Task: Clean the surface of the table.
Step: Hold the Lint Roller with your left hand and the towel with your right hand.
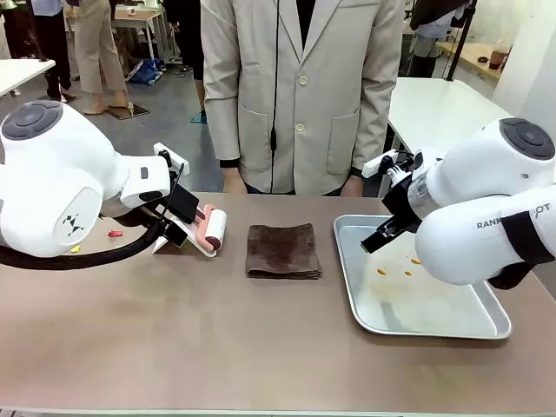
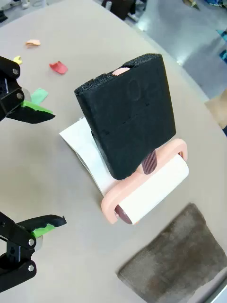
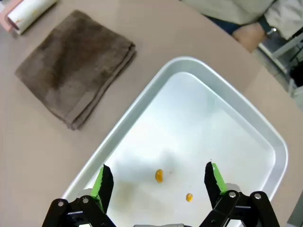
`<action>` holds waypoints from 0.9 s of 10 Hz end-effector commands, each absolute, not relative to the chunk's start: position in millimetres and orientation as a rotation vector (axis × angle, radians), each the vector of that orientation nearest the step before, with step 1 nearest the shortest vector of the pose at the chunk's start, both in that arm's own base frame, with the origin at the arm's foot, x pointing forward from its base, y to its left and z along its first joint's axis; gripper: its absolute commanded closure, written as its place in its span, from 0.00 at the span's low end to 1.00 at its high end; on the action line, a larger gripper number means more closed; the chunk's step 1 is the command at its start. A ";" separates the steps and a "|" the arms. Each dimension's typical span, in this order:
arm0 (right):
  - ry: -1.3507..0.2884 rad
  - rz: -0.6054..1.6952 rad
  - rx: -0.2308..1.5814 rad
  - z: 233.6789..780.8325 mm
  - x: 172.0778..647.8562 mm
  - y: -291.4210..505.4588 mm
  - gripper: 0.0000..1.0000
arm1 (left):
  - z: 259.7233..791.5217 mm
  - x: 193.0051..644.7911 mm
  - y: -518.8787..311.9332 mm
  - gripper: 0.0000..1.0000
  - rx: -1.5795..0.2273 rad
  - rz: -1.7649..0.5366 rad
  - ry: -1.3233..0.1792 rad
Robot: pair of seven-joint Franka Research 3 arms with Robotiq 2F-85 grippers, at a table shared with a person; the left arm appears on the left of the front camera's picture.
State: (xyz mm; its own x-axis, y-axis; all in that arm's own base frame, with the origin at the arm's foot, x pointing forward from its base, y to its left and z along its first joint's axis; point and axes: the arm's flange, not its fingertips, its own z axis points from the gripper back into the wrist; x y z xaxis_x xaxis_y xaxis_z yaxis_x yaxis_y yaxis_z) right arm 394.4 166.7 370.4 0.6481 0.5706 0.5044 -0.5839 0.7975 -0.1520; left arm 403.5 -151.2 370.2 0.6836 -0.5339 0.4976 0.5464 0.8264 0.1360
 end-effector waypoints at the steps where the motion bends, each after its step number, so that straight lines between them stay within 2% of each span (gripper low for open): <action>1: -0.565 0.656 0.025 370.6 394.5 166.8 0.00 | 370.2 403.5 -151.3 0.00 -0.024 -0.606 -0.550; 9: -0.565 0.656 0.025 370.6 394.5 166.8 0.00 | 370.2 403.5 -151.3 0.00 -0.024 -0.606 -0.550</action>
